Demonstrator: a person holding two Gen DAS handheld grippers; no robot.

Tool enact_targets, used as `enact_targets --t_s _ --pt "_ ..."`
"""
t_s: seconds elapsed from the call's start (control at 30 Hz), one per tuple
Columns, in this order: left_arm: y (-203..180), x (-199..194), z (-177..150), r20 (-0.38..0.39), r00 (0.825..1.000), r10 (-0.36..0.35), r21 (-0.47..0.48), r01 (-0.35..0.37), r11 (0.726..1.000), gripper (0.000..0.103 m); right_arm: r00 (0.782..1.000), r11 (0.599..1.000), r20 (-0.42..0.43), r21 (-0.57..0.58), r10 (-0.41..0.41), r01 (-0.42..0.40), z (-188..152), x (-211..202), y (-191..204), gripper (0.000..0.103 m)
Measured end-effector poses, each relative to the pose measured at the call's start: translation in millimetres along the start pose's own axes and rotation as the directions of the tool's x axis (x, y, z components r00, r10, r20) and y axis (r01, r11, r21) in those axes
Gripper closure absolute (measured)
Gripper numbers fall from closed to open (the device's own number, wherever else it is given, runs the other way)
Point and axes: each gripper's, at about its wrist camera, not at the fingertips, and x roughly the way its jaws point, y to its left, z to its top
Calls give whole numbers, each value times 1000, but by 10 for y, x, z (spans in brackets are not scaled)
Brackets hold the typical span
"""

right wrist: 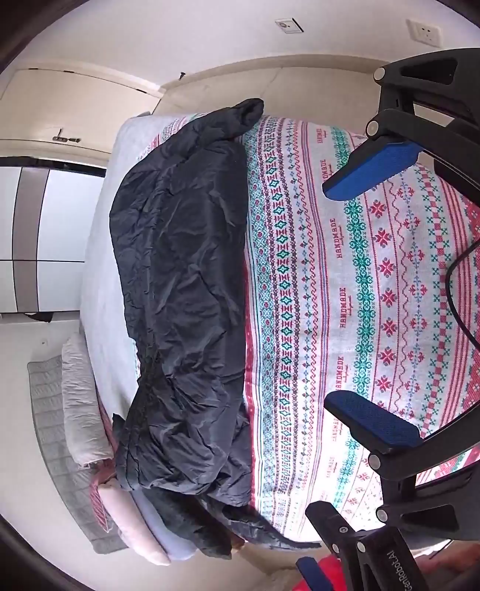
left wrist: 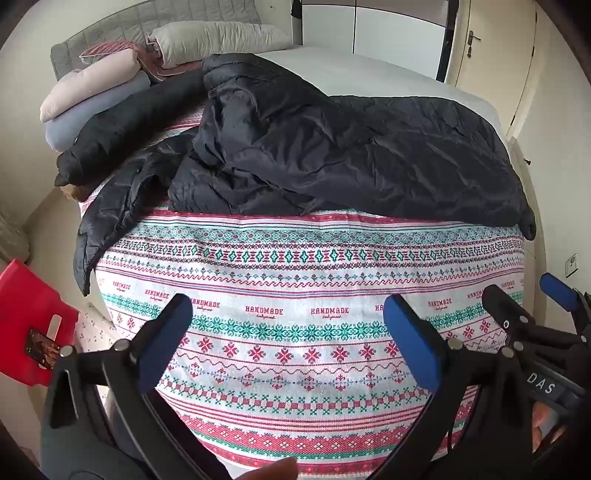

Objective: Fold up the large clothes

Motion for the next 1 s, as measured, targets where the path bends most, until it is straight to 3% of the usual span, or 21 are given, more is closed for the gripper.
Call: enact_targets --t_s 1.0 --pt "-57 -56 -40 7 1000 12 41 -13 999 0 1000 1000 0 11 11 -11 51 -79 -78 0"
